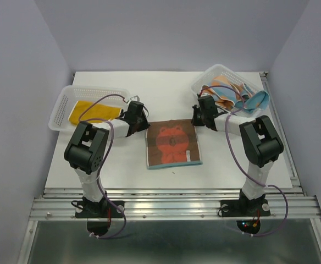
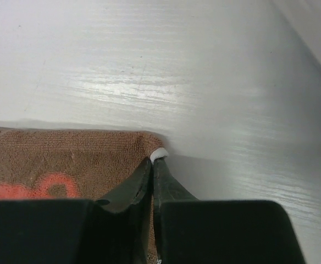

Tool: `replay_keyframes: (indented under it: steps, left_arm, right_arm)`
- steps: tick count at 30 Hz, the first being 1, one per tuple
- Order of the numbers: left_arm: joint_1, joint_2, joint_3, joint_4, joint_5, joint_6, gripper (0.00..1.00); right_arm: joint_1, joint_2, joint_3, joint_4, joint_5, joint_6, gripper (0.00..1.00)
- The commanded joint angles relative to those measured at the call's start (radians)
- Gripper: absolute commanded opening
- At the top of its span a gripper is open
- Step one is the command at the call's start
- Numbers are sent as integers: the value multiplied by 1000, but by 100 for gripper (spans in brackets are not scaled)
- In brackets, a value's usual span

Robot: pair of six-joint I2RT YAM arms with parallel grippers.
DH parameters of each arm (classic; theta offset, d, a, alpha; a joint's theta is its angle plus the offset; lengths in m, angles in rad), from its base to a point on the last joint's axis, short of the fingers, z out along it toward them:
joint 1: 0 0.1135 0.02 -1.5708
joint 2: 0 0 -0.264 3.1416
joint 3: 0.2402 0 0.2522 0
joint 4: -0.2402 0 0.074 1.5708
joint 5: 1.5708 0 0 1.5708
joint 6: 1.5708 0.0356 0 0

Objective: Fold and stack the towels
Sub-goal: Fold the towel

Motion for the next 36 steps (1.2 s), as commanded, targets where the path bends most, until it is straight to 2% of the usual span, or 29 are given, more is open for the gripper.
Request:
replay_keyframes:
  steps: [1,4,12,19,26,36]
  left_arm:
    - [3,-116,-46,87,40,28,0]
    - [0,-182,-107,133,68,32,0]
    - [-12,-346,-280,215,97,6,0]
    - [-79,-461,-429,270,99,-41,0]
    - [-144,-579,-564,296,77,-112,0]
    - [-164,-772,-719,304,94,-176,0]
  right_arm:
    - [0,-65,-3,52,-32,-27,4]
    - [1,-134,-54,74,-75,-27,1]
    - [17,-309,-209,75,-115,-2,1]
    - [24,-446,-354,64,-167,56,1]
    - [31,-604,-475,38,-216,123,1]
    - [37,-763,-598,-2,-293,151,1]
